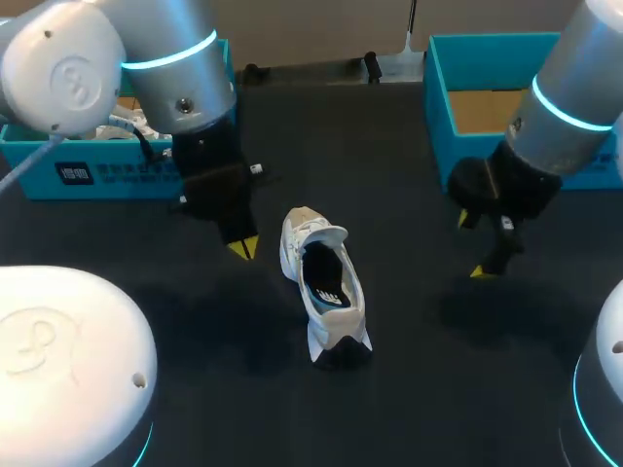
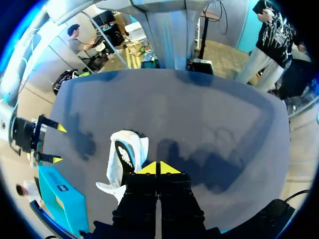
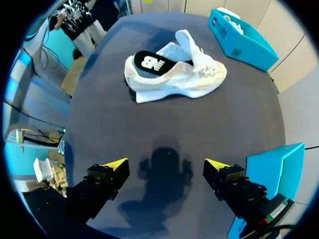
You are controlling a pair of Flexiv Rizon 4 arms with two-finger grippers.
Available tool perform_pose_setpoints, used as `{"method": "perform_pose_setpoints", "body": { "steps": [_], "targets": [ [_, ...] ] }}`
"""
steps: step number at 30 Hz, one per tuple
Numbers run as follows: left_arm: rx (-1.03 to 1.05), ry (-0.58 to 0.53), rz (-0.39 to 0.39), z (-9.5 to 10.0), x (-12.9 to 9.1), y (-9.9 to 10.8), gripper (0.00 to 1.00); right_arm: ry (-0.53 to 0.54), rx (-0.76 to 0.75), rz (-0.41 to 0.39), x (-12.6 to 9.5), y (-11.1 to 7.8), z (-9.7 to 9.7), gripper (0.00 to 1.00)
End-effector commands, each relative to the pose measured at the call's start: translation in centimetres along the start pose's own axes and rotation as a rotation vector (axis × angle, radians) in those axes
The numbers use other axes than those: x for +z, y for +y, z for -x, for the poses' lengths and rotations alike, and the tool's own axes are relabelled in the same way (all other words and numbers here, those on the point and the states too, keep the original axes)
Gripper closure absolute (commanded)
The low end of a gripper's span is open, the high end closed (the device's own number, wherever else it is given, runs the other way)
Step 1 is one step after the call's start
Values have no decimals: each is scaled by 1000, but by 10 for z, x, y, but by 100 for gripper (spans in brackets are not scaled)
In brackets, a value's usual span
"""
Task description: Take the shoe out of the shoebox, open the shoe tongue, remove and reinsert the insole, then place the shoe into the shoebox
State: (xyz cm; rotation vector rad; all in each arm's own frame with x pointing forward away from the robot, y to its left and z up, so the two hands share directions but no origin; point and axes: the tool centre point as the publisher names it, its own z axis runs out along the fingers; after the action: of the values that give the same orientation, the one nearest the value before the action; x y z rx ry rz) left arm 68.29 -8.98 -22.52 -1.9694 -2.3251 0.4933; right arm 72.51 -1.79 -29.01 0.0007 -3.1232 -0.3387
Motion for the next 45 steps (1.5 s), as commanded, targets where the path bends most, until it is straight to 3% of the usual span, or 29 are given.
{"method": "perform_pose_setpoints", "body": {
  "steps": [1, 6, 14, 17, 27, 45],
  "targets": [
    [78, 78, -4, 15, 19, -4, 100, 0, 11, -2, -24, -30, -5, 0],
    [161, 129, -8, 31, 29, -9, 100, 2, 58, 6, -32, -53, -8, 0],
    [172, 136, -8, 33, 27, -8, 100, 2, 58, 6, -32, -53, -8, 0],
    [207, 148, -15, 42, 32, -1, 100, 2, 58, 6, -32, -53, -8, 0],
    [255, 221, -20, 67, 70, 13, 100, 2, 58, 6, -32, -53, -8, 0],
    [295, 266, -23, 65, 117, 20, 100, 2, 58, 6, -32, -53, -8, 0]
  ]
}}
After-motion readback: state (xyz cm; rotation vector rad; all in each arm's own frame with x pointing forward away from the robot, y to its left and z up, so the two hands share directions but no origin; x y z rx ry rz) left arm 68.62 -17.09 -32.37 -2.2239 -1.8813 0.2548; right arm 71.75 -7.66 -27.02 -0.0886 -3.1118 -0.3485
